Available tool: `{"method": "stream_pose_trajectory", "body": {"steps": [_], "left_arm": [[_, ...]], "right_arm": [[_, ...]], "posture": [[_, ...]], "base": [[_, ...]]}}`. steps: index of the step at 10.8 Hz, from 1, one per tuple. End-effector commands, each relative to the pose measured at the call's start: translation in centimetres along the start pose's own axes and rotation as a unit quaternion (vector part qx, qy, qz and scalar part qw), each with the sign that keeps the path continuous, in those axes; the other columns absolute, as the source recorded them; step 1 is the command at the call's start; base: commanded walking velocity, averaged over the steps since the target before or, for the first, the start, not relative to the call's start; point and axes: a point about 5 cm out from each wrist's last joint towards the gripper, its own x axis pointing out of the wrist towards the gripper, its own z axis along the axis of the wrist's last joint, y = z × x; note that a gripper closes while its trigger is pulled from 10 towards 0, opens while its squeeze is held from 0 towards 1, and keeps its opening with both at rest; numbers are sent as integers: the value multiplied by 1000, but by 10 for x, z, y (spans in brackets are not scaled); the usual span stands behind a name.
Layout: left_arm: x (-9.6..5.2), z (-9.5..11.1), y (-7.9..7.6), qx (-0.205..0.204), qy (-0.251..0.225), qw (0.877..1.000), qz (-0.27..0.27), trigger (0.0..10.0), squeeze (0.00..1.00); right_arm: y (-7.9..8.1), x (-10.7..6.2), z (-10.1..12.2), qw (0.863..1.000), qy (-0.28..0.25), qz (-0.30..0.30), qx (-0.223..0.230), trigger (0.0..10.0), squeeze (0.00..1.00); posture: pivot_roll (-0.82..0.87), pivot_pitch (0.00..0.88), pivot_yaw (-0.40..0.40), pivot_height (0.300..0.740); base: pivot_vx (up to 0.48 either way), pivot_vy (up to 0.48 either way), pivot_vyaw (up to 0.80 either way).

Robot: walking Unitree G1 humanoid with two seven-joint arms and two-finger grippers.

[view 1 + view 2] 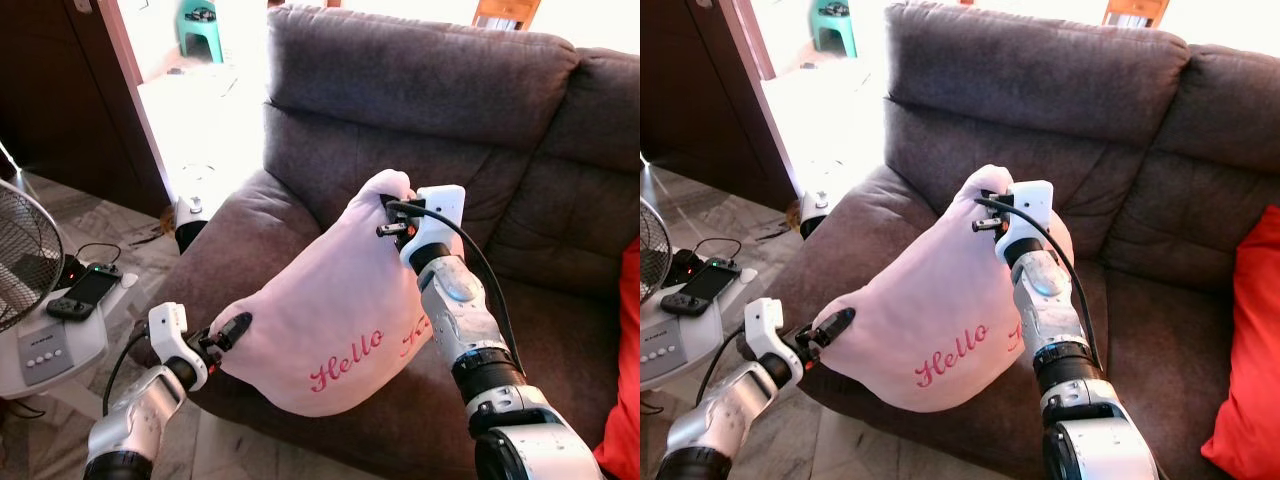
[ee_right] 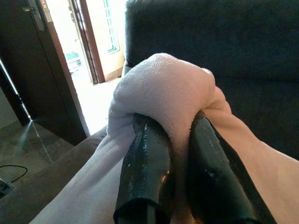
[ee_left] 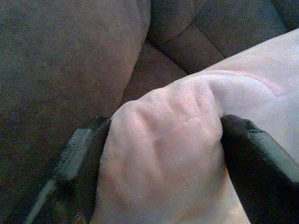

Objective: Move the pillow to the sofa from floor

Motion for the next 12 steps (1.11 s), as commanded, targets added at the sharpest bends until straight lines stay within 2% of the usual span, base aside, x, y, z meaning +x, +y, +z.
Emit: {"method": "stream_pose_trajectory", "body": {"steps": [1, 7, 12], "left_arm": [[-2, -6, 6, -9, 8, 1000, 19, 0, 0], [0, 0, 3, -29, -14, 999, -2, 0, 0], [1, -3, -2, -22, 0, 999, -27, 0, 0]], "right_arm": [[-3, 4, 16, 999, -31, -3, -7, 10000, 0], [-4, 4, 17, 999, -31, -4, -9, 10000, 0], [-4, 5, 17, 999, -32, -4, -8, 10000, 0]], "posture": [[69, 49, -65, 740], [70, 51, -68, 740], [71, 47, -67, 740]], "base": [[0, 0, 0], [0, 0, 0], [0, 0, 0]]}}
